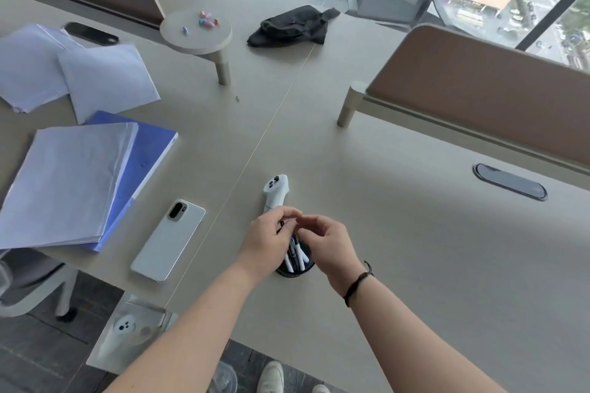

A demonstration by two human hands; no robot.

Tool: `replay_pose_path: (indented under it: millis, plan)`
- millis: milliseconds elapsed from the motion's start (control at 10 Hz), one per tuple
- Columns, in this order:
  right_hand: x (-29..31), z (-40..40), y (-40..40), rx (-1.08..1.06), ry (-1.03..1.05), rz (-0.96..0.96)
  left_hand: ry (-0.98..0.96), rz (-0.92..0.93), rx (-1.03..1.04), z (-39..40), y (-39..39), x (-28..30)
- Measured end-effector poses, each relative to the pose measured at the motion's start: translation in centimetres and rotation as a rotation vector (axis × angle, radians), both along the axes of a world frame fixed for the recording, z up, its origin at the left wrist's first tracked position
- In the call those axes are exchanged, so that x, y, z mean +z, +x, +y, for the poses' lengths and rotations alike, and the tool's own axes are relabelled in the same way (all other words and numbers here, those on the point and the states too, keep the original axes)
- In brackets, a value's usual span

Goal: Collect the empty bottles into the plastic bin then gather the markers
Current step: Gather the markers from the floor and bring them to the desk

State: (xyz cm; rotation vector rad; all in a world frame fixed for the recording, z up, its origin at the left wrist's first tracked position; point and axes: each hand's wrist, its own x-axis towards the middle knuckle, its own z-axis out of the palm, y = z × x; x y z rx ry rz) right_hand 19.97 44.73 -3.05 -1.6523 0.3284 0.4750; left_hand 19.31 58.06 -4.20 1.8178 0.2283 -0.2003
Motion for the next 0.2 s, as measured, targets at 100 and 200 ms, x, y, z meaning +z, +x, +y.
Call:
replay_pose_path:
  millis: [100,200]
  plan:
    - [0.9,-1.0,-0.2,-0.025,-0.001,0.009,0.241,0.036,0.022,0.1,-0.5,0.7]
    - [2.4,-2.1,-1.2,0.015,0.0,0.017,0.33,-0.039,-0.002,-1.0,-1.7,1.6]
